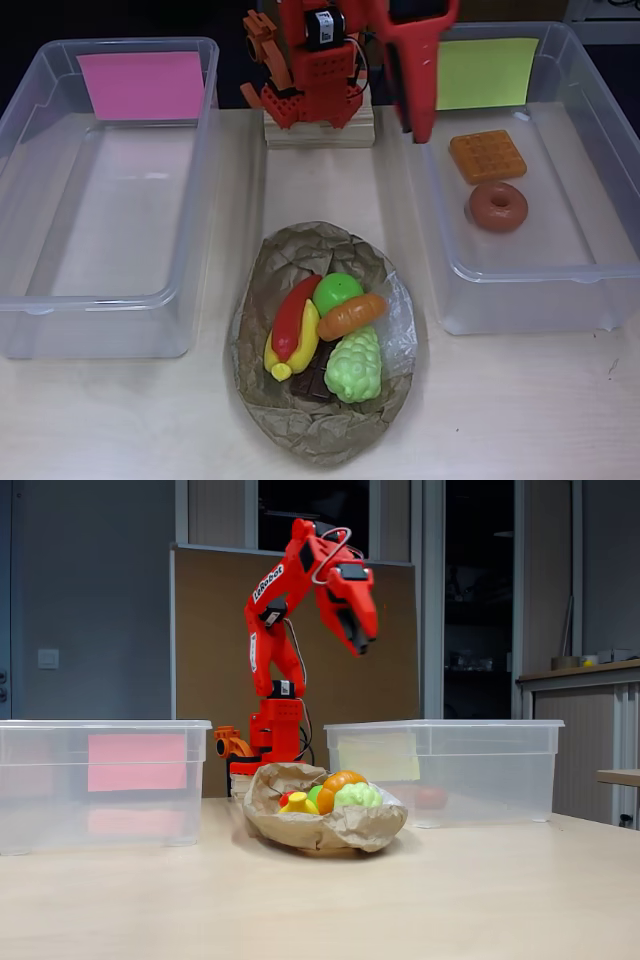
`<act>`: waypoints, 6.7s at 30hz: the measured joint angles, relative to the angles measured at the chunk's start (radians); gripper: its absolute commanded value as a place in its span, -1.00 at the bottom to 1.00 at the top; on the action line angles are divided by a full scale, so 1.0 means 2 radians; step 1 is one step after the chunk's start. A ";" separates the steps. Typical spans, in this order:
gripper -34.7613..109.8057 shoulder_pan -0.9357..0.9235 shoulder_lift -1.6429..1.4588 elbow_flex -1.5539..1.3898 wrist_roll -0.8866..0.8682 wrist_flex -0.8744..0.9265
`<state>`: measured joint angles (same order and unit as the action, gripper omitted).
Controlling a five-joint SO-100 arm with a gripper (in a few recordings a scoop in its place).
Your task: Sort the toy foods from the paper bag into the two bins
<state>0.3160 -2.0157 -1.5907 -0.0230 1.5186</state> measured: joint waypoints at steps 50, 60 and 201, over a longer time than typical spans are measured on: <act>-0.36 -0.063 0.417 0.054 0.095 -0.167; -0.37 -0.064 0.394 0.110 0.084 -0.089; -0.36 -0.142 0.337 -0.053 -0.400 -0.290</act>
<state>0.0322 -1.3407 -1.6966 -0.8237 0.9388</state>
